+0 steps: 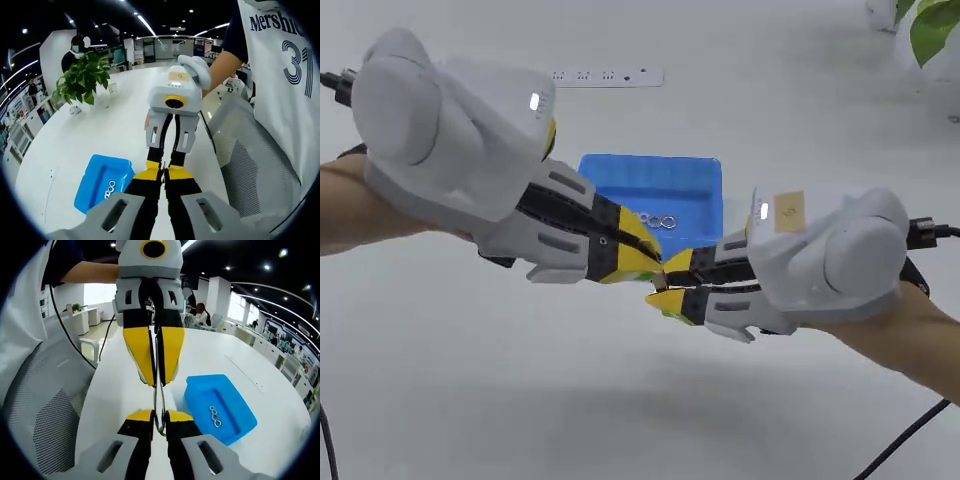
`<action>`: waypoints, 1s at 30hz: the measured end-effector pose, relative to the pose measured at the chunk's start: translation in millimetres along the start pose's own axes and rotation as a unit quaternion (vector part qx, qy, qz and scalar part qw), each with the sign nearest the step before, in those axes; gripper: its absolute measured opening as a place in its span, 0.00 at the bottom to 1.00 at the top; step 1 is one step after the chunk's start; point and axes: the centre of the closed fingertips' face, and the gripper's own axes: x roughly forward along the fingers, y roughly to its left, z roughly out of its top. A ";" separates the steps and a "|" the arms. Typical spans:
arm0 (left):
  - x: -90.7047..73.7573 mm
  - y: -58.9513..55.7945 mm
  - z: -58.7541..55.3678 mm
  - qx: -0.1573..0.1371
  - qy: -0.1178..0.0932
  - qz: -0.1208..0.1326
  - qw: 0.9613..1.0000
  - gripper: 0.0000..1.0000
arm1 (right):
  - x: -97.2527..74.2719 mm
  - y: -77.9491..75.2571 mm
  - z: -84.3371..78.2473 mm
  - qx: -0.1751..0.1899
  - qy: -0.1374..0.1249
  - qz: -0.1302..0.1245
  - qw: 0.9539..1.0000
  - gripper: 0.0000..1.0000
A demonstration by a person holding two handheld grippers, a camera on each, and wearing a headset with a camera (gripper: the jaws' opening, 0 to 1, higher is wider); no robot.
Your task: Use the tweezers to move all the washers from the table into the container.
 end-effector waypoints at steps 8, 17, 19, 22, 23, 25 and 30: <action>-11.5 17.6 8.2 0.013 -0.006 0.017 1.000 0.07 | 1.6 -19.3 16.0 -0.009 -0.012 -0.012 1.000 0.10; -15.7 41.0 12.4 0.025 -0.005 0.026 0.999 0.07 | 4.1 -43.5 24.4 -0.015 -0.020 -0.025 0.999 0.10; -14.8 47.8 12.6 0.026 -0.004 0.029 0.999 0.07 | 4.9 -50.5 24.6 -0.015 -0.021 -0.029 0.999 0.10; -13.1 64.1 9.4 0.028 -0.004 0.031 0.999 0.07 | 7.2 -59.8 23.7 -0.017 -0.020 -0.032 0.999 0.10; -12.1 67.1 8.2 0.028 -0.003 0.031 0.999 0.07 | 8.7 -63.5 22.7 -0.021 -0.020 -0.032 0.999 0.10; -10.0 72.5 5.3 0.028 -0.002 0.031 0.999 0.07 | 11.6 -69.7 20.4 -0.026 -0.017 -0.033 0.999 0.10; -5.1 84.6 -1.9 0.026 0.002 0.032 0.999 0.07 | 20.9 -85.4 11.0 -0.025 -0.013 -0.033 0.999 0.10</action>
